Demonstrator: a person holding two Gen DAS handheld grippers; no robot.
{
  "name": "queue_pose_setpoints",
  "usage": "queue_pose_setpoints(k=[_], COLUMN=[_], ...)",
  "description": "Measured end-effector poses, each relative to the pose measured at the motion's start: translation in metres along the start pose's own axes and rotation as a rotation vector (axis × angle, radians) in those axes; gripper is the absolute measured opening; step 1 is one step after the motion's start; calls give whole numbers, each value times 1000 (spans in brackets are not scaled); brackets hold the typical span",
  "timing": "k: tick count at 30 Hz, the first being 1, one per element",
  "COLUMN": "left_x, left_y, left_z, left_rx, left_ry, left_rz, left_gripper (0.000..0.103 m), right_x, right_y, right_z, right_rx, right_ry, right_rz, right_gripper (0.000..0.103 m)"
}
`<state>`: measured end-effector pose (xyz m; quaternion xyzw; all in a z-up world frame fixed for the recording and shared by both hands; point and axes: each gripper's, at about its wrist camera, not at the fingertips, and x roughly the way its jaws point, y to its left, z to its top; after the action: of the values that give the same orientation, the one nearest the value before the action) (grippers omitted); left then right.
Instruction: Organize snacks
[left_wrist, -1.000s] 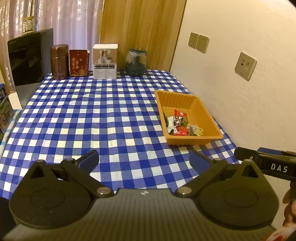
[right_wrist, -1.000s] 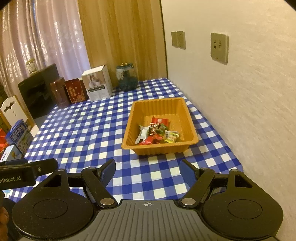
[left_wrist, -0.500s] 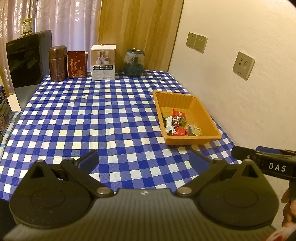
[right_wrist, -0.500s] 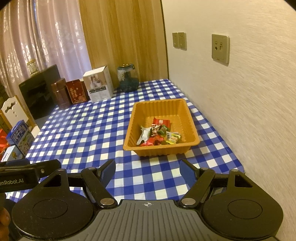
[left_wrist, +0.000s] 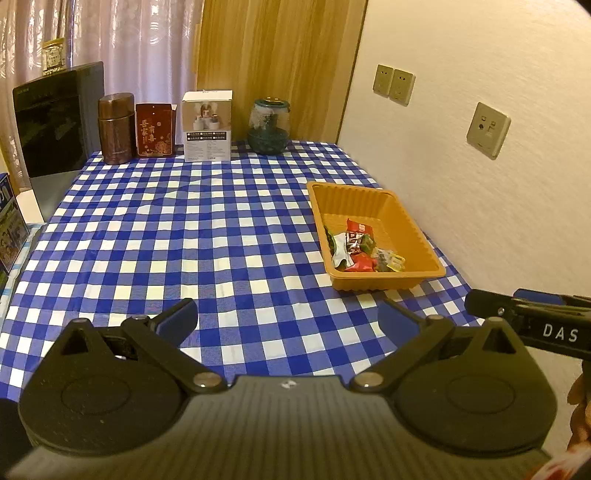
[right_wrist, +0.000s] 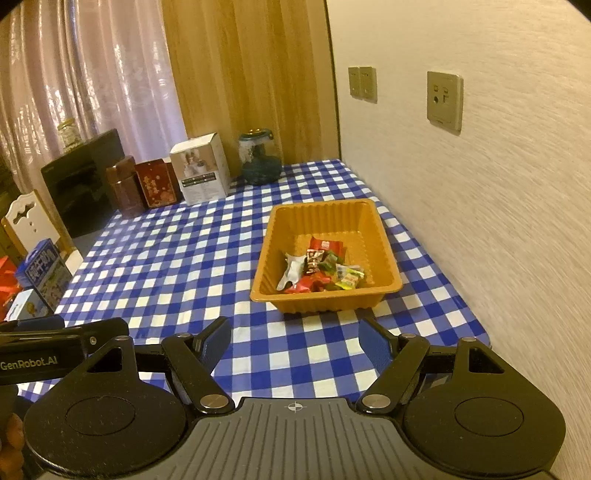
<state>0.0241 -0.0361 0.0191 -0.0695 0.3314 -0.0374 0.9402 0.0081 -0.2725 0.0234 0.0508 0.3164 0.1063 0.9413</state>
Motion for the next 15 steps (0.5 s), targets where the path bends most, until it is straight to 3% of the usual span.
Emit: queue_pose_setpoints(k=[15], left_x=[1], left_y=[1], left_z=[-1], left_rx=[2], left_ry=[2], left_rz=[-2], left_gripper=[103], right_x=[0], right_y=[-2], right_z=[0], right_rx=[3], right_ry=[-2], right_rz=[0], right_gripper=[76])
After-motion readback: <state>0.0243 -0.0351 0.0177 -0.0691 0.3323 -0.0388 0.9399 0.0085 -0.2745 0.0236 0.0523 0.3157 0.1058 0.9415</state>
